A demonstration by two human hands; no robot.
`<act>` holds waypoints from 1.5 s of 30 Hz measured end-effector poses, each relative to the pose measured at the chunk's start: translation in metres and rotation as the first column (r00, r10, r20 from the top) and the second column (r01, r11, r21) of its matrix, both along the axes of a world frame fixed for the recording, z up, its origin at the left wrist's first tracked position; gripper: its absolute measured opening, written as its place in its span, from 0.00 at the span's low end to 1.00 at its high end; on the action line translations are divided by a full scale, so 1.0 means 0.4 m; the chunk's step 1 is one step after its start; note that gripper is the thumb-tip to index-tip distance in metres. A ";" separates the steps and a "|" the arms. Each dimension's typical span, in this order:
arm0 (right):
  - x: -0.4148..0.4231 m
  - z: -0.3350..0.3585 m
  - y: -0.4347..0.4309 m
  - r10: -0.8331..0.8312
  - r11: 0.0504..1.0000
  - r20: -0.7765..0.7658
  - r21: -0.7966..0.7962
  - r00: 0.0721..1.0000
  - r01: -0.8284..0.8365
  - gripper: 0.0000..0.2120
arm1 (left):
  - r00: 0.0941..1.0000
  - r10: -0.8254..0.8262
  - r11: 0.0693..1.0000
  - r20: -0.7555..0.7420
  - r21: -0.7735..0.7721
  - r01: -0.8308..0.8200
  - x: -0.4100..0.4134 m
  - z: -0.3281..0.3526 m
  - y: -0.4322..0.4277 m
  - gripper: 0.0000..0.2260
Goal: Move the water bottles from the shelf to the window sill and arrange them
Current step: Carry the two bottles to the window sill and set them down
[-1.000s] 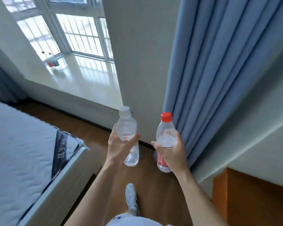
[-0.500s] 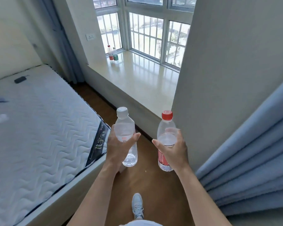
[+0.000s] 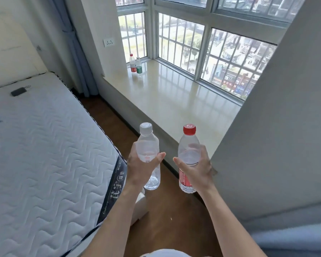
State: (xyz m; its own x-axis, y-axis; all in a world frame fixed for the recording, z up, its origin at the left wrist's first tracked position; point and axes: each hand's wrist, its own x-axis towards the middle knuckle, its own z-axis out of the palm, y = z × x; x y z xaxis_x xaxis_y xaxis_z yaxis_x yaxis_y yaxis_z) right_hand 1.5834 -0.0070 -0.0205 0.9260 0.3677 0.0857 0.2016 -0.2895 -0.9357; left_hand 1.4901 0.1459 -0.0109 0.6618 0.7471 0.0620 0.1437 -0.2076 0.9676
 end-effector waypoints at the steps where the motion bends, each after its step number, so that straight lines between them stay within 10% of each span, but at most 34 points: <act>1: 0.018 -0.003 0.023 0.011 1.000 -0.007 -0.002 1.000 -0.011 0.27 | 1.000 0.002 1.000 -0.006 -0.001 -0.002 0.016 -0.002 0.022 0.22; 25: 0.729 -0.023 0.671 0.397 0.918 -0.051 0.000 0.917 -0.397 0.24 | 0.901 0.433 0.901 -0.009 0.042 -0.433 0.606 -0.007 0.537 0.29; 45: 0.905 -0.090 1.314 0.634 0.773 -0.100 0.047 0.767 -0.633 0.23 | 0.806 0.592 0.805 -0.012 -0.026 -0.592 0.772 -0.090 1.105 0.30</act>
